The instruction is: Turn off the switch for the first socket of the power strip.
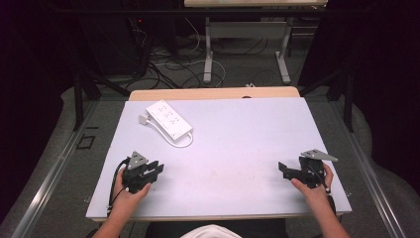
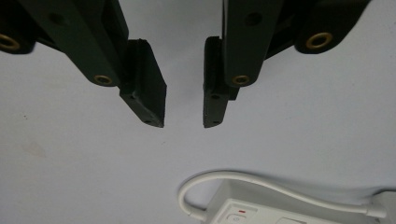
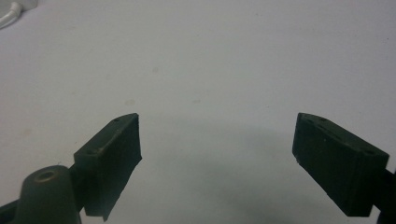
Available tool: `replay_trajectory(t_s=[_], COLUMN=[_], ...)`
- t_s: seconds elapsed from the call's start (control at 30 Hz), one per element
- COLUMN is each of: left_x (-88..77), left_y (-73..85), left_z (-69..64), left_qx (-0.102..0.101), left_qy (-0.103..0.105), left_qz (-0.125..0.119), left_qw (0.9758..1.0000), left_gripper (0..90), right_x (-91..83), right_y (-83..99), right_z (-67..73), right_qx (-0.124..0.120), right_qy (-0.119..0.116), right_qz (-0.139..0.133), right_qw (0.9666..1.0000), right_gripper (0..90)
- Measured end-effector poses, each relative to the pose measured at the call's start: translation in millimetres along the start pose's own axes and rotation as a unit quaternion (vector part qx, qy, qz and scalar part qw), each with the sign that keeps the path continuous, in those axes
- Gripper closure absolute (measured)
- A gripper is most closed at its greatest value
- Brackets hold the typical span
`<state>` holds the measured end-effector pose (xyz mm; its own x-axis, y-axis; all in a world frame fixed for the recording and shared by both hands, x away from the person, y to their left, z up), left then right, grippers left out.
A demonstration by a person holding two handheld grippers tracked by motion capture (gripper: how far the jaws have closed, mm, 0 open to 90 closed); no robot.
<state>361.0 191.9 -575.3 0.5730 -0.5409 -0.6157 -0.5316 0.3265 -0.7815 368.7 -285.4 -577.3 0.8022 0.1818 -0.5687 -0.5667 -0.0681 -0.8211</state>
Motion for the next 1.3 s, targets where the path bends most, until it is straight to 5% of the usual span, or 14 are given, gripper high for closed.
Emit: replay_trajectory(t_s=[0.47, 0.8, 1.3], left_x=[1.4, 5.8, 5.8], left_y=[4.1, 1.3, -16.2], left_z=[-6.8, -3.3, 13.2], left_qx=[-0.034, -0.072, -0.135], left_qy=[-0.003, -0.02, -0.032], left_qz=[0.043, 0.064, 0.059], left_qw=[0.9985, 0.9952, 0.9885], left_gripper=[89.9, 90.0, 90.0], right_x=[1.1, 3.3, 4.8], right_y=[0.9, 2.1, 3.4], right_z=[0.5, 0.4, 0.0], right_qx=[0.003, 0.004, 0.013], right_qy=[-0.007, -0.006, -0.003], right_qz=[0.008, 0.012, 0.014], right_qw=[0.9999, 0.9999, 0.9998], right_gripper=[14.8, 14.8, 14.9])
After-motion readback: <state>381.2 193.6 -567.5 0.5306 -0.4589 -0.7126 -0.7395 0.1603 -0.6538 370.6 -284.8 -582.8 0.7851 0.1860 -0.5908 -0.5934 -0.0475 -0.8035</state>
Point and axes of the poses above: each handheld gripper's, and its own axes: x roughly forward along the jaws, y roughly out of its underside, z roughly to its left, the point moved 6 cm from there along x, roughly forward along the jaws, and after that the axes turned 6 degrees about y, right-handed, at the moved point
